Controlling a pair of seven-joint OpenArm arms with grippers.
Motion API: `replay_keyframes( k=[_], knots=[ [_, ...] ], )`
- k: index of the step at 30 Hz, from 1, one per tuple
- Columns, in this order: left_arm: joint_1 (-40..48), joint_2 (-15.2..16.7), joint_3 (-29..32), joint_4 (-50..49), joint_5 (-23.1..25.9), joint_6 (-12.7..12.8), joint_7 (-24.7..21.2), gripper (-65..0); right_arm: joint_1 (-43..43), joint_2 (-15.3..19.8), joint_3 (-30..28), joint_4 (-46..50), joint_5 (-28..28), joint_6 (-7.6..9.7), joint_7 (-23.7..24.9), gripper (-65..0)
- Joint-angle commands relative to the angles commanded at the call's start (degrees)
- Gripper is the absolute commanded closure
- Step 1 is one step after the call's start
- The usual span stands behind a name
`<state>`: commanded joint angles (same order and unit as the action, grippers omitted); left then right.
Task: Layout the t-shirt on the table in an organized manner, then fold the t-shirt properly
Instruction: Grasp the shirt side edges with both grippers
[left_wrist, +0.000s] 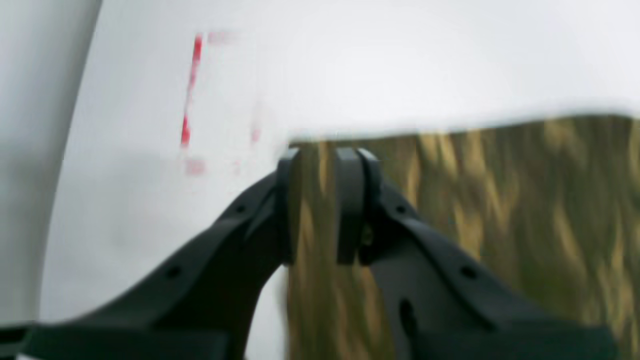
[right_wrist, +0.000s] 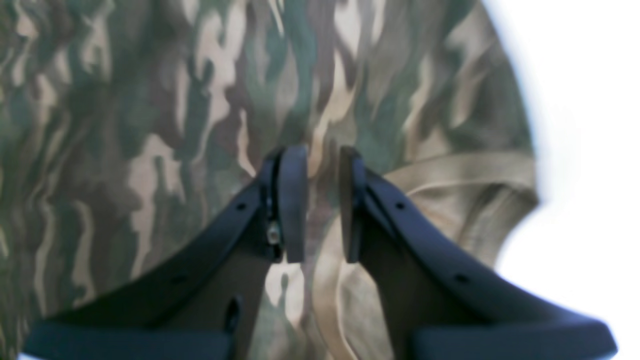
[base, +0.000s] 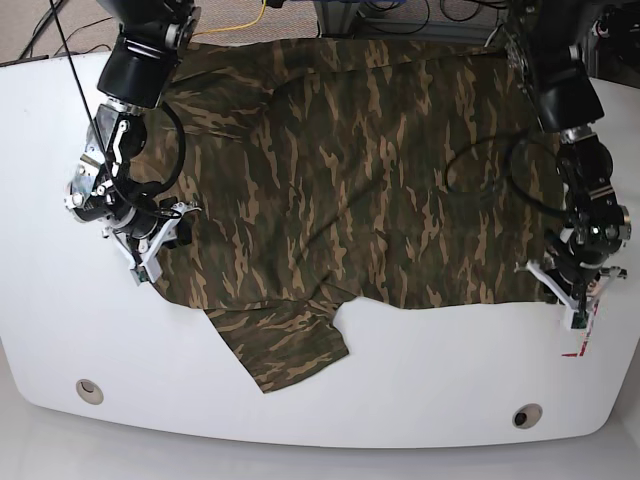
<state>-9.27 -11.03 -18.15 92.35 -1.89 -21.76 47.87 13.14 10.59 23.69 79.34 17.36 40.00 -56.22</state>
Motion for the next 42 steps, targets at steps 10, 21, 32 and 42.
replay_keyframes(
  k=[10, 21, 32, 42],
  knots=[
    [10.9, 2.55, -2.55, 1.23, 0.09, 0.0, 0.53, -9.6, -1.14, 0.0, -2.9, -2.11, -0.09, 0.0, 1.14, -10.3],
    [1.32, 1.32, -2.11, -17.14, 0.53, -3.6, -4.66, -9.6, -2.81, 0.44, -3.25, -8.09, -0.18, 0.0, 6.95, -10.5],
    [-11.78, -1.32, 8.18, -34.99, 0.35, -3.6, -14.42, -9.6, 1.49, 4.04, -3.25, -19.87, -0.18, 0.0, 18.02, -10.8],
    [-17.93, -1.23, 12.22, -38.42, 0.35, -3.6, -16.44, -9.6, 6.95, 7.82, -3.16, -25.49, -0.09, 0.0, 22.24, -10.8]
  ],
)
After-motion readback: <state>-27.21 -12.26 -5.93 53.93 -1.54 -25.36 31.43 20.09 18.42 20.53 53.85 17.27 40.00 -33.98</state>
